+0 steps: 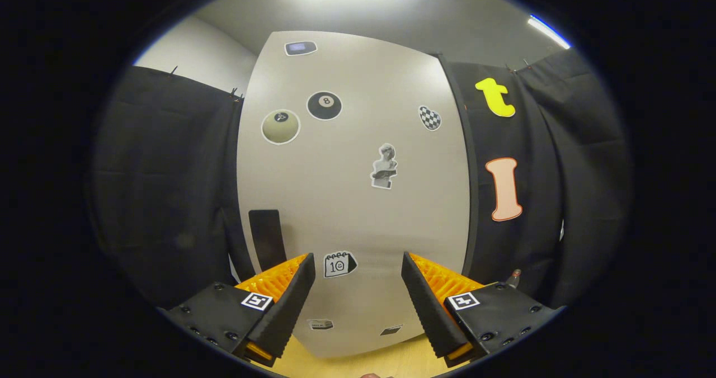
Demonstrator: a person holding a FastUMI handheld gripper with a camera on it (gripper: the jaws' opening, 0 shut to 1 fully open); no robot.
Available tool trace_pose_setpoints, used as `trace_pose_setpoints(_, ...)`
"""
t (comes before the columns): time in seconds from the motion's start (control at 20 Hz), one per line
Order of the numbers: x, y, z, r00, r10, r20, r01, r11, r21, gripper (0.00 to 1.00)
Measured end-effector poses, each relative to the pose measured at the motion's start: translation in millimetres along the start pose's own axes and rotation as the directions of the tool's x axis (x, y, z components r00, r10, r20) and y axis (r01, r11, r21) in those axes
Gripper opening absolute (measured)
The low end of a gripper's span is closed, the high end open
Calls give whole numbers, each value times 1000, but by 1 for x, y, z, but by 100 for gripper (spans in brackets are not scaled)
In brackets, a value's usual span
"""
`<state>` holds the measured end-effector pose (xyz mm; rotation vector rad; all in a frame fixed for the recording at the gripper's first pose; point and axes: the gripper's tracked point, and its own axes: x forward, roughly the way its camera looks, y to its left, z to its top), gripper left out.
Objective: Open the shoe cabinet door, grab the shoes and put them into the shoe cabinet, then close the shoe cabinet door.
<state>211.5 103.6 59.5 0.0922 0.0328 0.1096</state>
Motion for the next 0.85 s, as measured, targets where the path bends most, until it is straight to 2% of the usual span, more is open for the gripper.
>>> trace_pose_setpoints(0.3, -31, -17, -3, 999, 41, -31, -41, 999, -21, 98)
trace_pose_setpoints(0.55, -42, -22, -10, 999, 39, -9, -40, 995, -89, 98)
trace_pose_setpoints(0.85, -46, -7, -25, 995, 86, -56, -89, 995, -53, 98)
